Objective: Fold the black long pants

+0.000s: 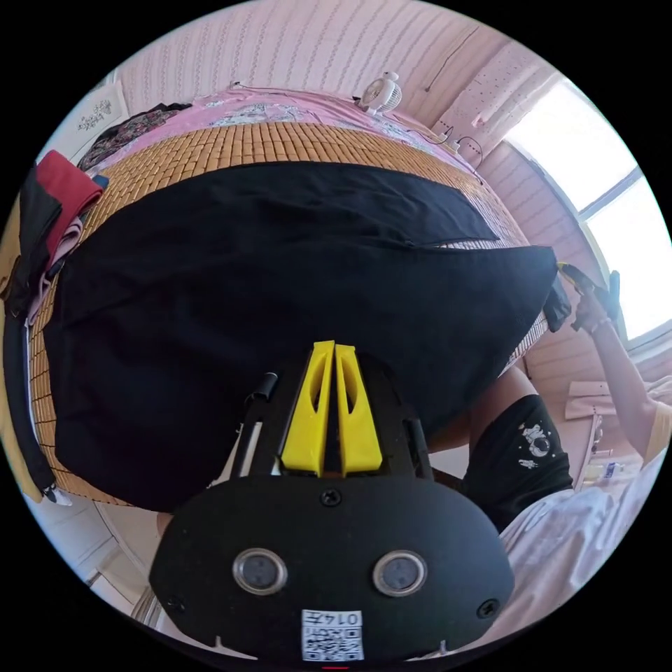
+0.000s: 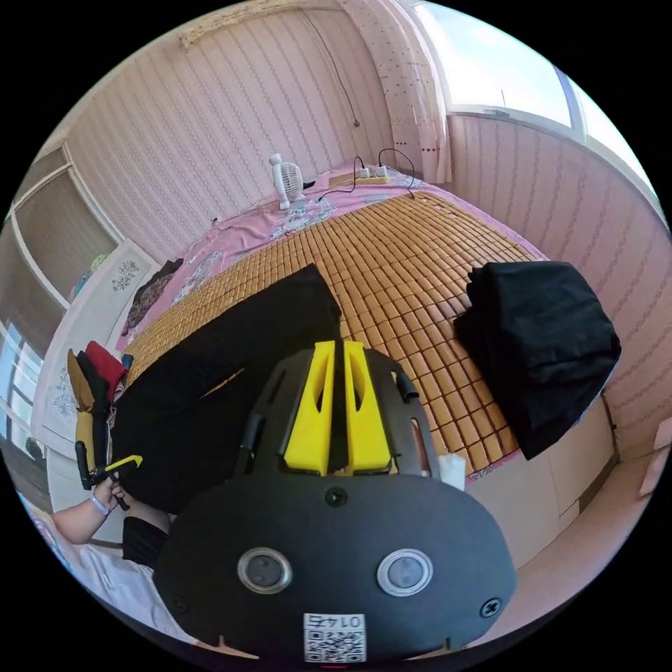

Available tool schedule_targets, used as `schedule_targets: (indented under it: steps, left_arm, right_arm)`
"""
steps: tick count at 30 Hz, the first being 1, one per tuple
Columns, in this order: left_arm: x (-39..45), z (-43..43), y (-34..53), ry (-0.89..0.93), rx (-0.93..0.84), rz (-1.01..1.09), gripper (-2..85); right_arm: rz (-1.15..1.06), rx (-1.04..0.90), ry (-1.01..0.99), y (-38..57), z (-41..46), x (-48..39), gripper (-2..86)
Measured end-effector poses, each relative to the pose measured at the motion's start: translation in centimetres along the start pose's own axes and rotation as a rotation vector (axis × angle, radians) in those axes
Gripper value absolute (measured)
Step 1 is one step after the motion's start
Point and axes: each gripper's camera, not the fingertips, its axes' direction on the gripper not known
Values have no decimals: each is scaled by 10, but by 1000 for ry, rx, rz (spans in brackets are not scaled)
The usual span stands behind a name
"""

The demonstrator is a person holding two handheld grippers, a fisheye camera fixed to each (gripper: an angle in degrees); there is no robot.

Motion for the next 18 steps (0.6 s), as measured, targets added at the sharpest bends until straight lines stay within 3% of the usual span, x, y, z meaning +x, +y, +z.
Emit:
schedule_targets:
  steps: [8,14,18]
  left_arm:
    - [7,25,16,6,-89,45,-10]
    - [4,36,29,-12,-92,79,-10]
    - [-3,40,35,8,-93,67,-10]
  right_arm:
    - [227,-149,68,61,31,49,88]
    - [209,-226,51,64,43,60,16]
    - [227,2,-78,68,-36,64,10]
